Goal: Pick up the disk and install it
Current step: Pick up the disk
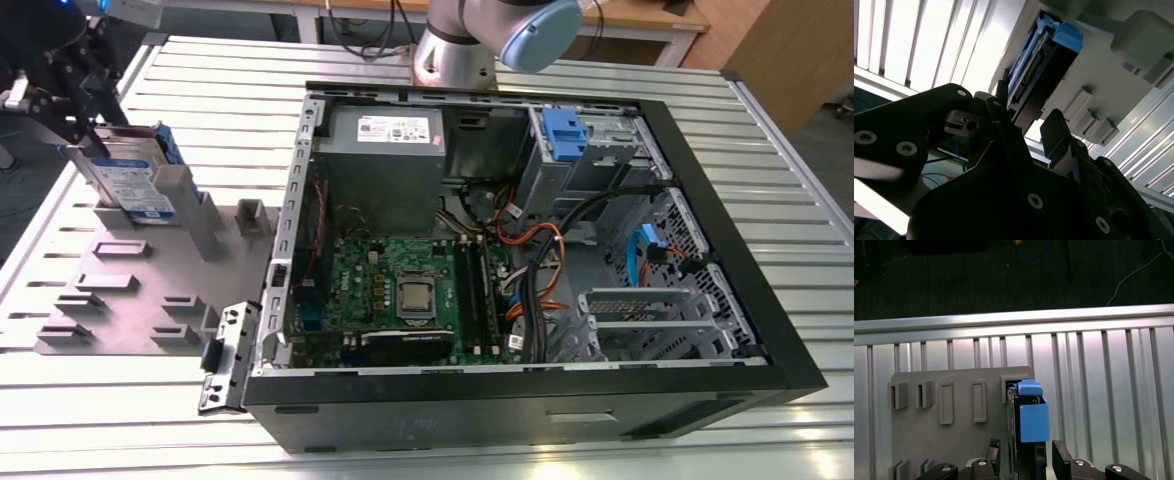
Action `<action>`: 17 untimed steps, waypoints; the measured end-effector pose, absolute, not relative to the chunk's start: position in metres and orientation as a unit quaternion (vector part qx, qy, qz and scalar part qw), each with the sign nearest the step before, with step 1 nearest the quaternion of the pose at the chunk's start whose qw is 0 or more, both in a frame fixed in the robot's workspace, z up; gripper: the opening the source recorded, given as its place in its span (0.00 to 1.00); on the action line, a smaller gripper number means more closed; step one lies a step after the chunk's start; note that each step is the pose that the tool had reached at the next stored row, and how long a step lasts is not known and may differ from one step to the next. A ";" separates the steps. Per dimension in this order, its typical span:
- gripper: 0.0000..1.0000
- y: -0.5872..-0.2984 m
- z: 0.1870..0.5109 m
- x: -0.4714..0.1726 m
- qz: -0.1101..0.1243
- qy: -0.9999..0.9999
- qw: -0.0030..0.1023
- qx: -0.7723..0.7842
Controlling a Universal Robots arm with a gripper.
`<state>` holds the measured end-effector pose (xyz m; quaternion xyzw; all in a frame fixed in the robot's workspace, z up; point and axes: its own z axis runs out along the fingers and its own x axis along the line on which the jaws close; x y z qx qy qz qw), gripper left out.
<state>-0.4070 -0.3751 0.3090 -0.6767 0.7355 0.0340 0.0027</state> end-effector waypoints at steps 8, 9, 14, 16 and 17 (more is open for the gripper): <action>0.53 -0.375 0.299 -0.404 0.034 0.735 0.003 -0.677; 0.53 -0.375 0.299 -0.404 0.034 0.736 0.003 -0.677; 0.53 -0.375 0.300 -0.404 0.034 0.736 0.003 -0.677; 0.53 -0.375 0.302 -0.404 0.034 0.736 0.003 -0.677; 0.53 -0.375 0.302 -0.404 0.034 0.736 0.003 -0.677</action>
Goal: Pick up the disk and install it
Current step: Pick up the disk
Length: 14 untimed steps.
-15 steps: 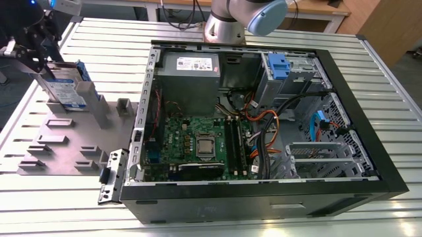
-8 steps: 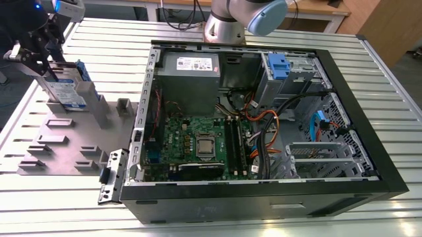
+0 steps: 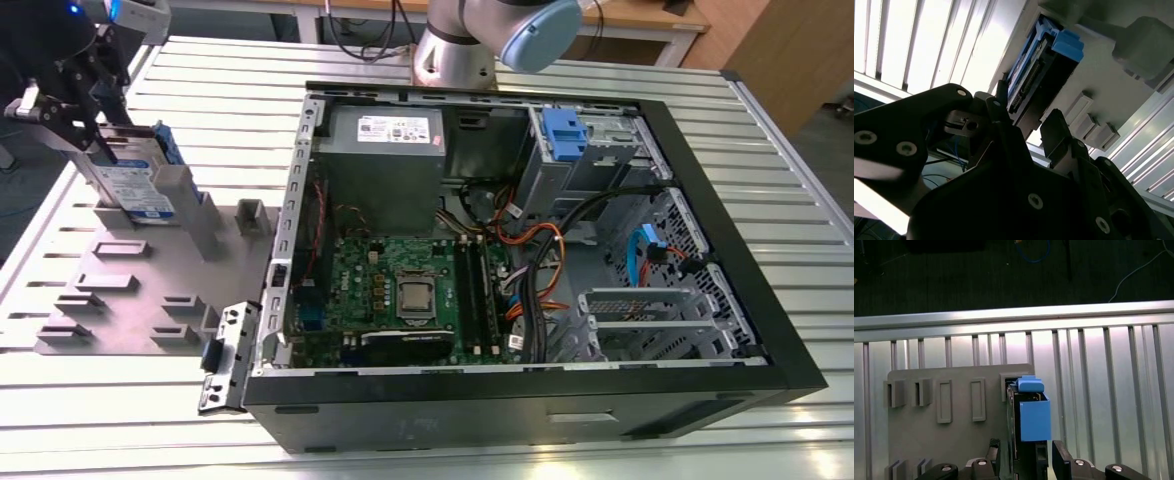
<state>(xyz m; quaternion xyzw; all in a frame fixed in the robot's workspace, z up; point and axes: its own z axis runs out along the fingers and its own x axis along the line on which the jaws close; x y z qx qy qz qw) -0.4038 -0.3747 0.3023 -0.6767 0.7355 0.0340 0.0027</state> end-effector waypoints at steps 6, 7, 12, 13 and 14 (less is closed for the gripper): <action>0.53 -0.375 0.303 -0.404 0.034 0.736 0.003 -0.677; 0.53 -0.375 0.303 -0.404 0.034 0.736 0.003 -0.677; 0.45 -0.375 0.303 -0.404 0.034 0.736 0.003 -0.677; 0.45 -0.375 0.303 -0.404 0.034 0.736 0.003 -0.677; 0.45 -0.375 0.303 -0.404 0.034 0.735 0.003 -0.677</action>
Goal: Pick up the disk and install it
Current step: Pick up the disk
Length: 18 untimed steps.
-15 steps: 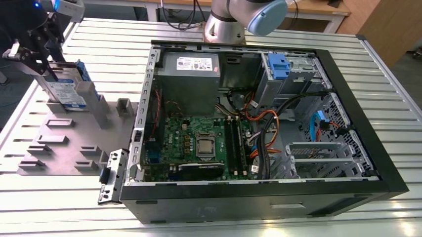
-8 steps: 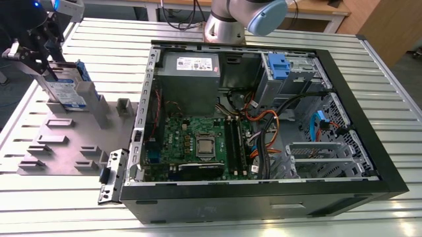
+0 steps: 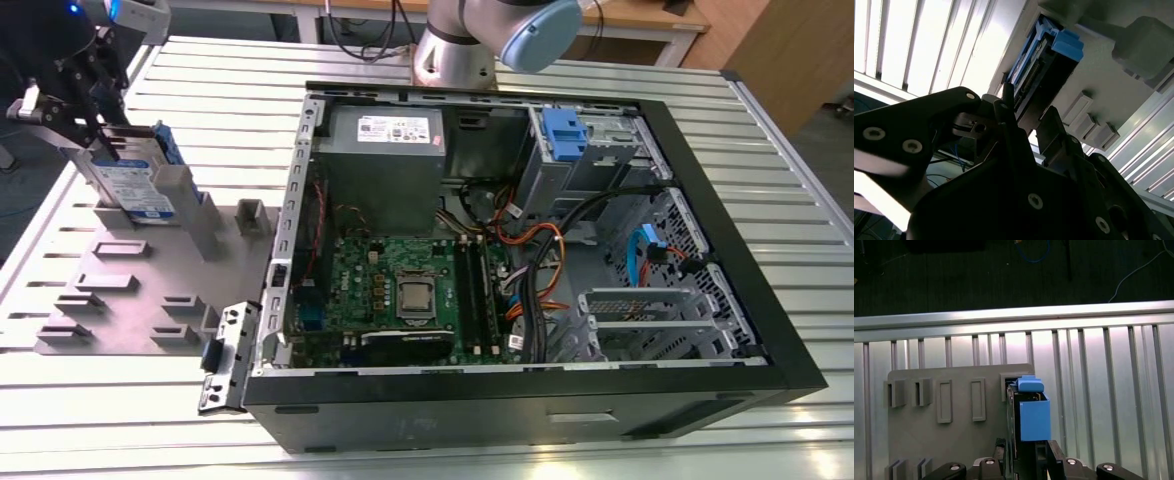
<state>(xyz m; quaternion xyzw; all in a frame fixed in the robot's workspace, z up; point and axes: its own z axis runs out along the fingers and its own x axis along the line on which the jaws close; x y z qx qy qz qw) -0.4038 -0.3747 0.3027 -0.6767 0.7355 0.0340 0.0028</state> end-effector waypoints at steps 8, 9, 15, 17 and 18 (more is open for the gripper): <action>0.45 -0.375 0.303 -0.404 0.034 0.734 0.005 -0.679; 0.45 -0.375 0.302 -0.404 0.034 0.733 0.007 -0.679; 0.45 -0.375 0.302 -0.404 0.034 0.733 0.007 -0.680; 0.45 -0.375 0.302 -0.404 0.034 0.728 0.007 -0.684; 0.45 -0.375 0.302 -0.404 0.034 0.725 0.007 -0.688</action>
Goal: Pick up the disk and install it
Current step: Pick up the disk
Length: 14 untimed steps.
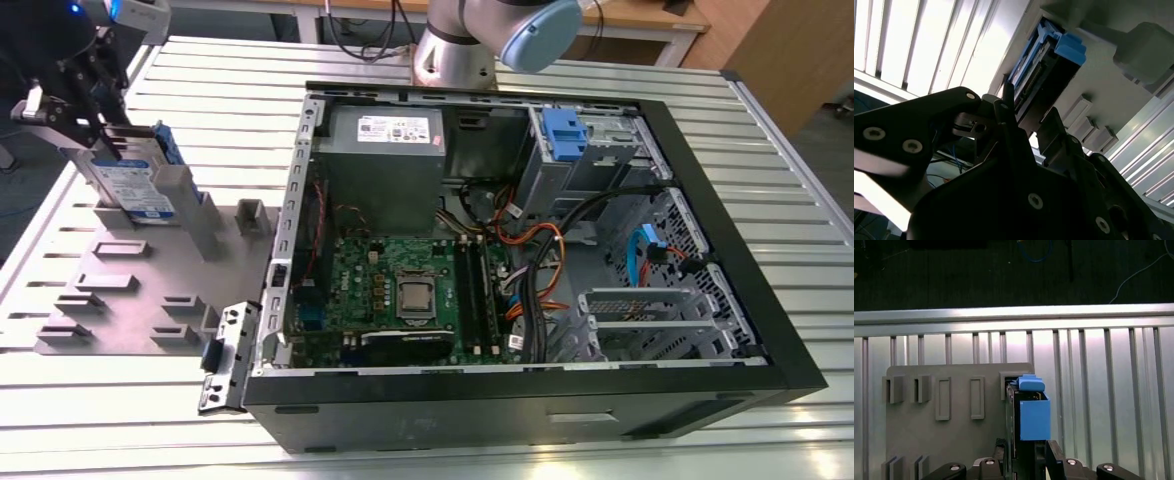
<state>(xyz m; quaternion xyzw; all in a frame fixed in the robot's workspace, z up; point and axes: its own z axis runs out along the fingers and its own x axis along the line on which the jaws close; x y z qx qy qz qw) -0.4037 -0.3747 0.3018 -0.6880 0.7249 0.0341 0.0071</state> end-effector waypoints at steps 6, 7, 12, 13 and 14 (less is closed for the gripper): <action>0.45 -0.375 0.302 -0.404 0.034 0.718 0.007 -0.695; 0.45 -0.375 0.302 -0.404 0.034 0.718 0.007 -0.695; 0.45 -0.375 0.303 -0.404 0.034 0.718 0.007 -0.695; 0.45 -0.375 0.303 -0.404 0.034 0.718 0.007 -0.695; 0.45 -0.375 0.303 -0.404 0.034 0.719 0.007 -0.695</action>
